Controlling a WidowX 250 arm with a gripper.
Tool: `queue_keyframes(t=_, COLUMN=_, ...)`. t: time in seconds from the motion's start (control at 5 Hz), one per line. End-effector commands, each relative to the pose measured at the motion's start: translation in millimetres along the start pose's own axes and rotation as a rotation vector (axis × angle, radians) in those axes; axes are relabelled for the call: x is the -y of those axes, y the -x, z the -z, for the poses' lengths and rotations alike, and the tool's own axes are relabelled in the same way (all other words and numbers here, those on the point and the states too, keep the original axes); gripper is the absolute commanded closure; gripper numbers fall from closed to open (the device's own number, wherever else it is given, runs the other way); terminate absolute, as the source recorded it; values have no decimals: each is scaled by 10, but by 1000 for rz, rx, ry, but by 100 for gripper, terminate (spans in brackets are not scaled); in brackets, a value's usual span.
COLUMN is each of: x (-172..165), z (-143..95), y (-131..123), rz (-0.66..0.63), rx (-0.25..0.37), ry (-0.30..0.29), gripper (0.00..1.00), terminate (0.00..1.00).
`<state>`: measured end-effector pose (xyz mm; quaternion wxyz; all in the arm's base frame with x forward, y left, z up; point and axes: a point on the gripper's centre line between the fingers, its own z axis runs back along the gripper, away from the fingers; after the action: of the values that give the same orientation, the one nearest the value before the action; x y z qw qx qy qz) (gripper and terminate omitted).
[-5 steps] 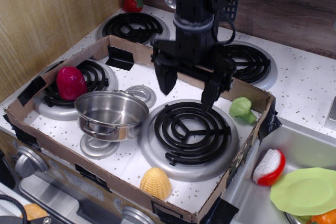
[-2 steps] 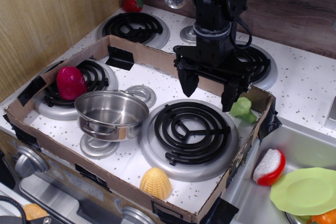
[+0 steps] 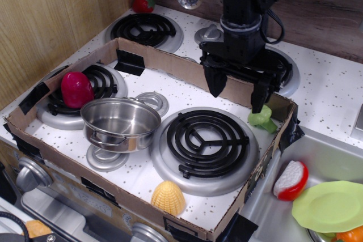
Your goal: Put broccoli in pot
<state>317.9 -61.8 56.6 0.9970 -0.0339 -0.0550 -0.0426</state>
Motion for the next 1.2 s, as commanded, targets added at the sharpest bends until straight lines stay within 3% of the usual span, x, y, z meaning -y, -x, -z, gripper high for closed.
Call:
queue_keyframes(t=0.0, x=175, z=46, y=-221, rz=84, rx=-48, ry=-9, gripper=0, terminate=0)
queue_keyframes(t=0.8, x=-5, z=492, y=-274, rz=38, rx=-80, ry=-13, gripper=0, terminate=0)
queue_keyframes(t=1.0, x=9, z=519, y=-261, rz=31, rx=-68, ry=-21, gripper=100, terminate=0)
